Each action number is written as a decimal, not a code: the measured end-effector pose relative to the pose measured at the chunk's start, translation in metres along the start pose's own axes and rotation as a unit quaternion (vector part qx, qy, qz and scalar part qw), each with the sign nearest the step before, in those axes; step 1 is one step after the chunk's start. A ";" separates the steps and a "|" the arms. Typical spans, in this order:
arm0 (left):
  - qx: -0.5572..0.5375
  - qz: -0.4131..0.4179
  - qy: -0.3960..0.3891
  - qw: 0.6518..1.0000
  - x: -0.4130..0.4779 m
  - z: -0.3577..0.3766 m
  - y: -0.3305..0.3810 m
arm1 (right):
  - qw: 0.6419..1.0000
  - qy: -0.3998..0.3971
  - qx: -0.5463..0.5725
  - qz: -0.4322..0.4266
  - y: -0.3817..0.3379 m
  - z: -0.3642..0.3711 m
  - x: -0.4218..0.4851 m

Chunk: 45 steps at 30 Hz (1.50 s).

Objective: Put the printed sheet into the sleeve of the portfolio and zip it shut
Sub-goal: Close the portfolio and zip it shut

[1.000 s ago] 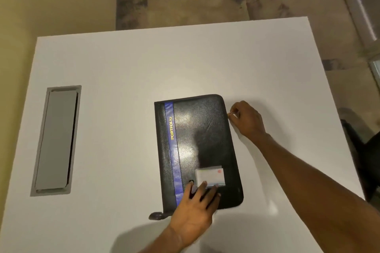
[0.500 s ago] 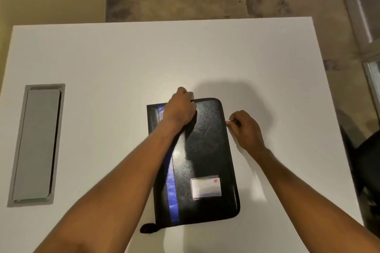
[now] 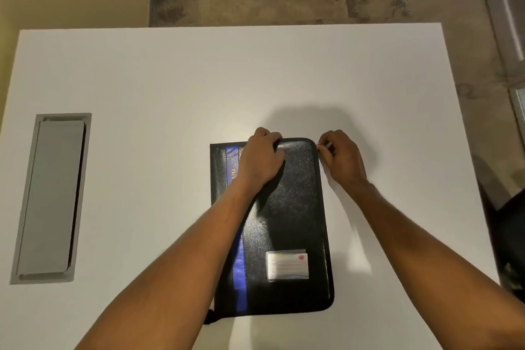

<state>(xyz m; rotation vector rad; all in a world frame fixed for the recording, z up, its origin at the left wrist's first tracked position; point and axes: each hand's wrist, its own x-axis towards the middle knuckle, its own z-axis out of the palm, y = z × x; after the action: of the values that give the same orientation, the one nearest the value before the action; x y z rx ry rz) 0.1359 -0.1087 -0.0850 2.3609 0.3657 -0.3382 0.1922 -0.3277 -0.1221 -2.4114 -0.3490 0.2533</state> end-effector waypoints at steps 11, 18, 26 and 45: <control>-0.008 -0.002 0.029 1.000 0.006 0.002 0.001 | 0.957 -0.223 -0.095 -0.158 -0.032 -0.002 0.100; 0.001 -0.008 0.057 0.998 0.008 0.009 -0.002 | 0.906 -0.317 -0.144 -0.241 -0.078 0.040 0.135; 0.046 -0.016 0.068 0.997 0.009 0.015 0.000 | 0.858 -0.389 -0.179 -0.283 -0.136 0.071 0.157; 0.046 0.006 0.048 0.998 -0.010 0.035 -0.020 | 0.868 -0.399 -0.224 -0.193 -0.193 0.093 0.139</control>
<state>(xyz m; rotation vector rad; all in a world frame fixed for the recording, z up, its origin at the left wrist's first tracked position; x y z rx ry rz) 0.1144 -0.1205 -0.1187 2.4744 0.3888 -0.2407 0.2634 -0.0863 -0.0786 -2.4781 -1.3741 1.0915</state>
